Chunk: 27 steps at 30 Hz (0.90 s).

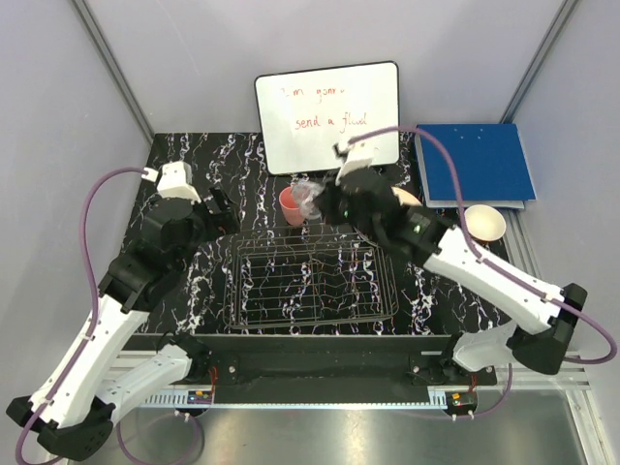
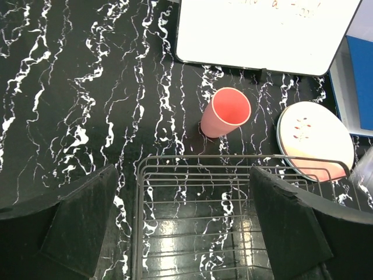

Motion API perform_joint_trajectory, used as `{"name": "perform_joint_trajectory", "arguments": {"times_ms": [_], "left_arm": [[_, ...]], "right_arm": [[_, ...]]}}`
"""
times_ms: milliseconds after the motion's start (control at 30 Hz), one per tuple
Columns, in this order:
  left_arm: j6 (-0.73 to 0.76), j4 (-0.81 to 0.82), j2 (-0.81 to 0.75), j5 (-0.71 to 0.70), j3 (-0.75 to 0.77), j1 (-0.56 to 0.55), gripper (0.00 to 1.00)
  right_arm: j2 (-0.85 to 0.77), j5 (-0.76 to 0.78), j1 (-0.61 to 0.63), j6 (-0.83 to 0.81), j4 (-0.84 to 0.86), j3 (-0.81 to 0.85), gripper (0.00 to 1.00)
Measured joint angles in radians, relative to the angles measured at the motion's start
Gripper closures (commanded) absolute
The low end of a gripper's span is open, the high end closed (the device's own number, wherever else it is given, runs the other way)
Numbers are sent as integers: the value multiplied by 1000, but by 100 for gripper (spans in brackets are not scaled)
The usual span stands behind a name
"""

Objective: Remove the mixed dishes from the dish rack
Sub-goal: Pick up the cup from the dish rack.

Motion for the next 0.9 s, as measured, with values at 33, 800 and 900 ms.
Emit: {"name": "perform_joint_trajectory", "arguments": {"times_ms": [33, 800, 900], "left_arm": [[-2, 2, 5, 3, 4, 0, 1], [98, 214, -3, 360, -29, 0, 1], [101, 219, 68, 428, 18, 0, 1]], "right_arm": [[15, 0, -43, 5, -47, 48, 100], [270, -293, -219, 106, -475, 416, 100], [272, -318, -219, 116, -475, 416, 100]]}}
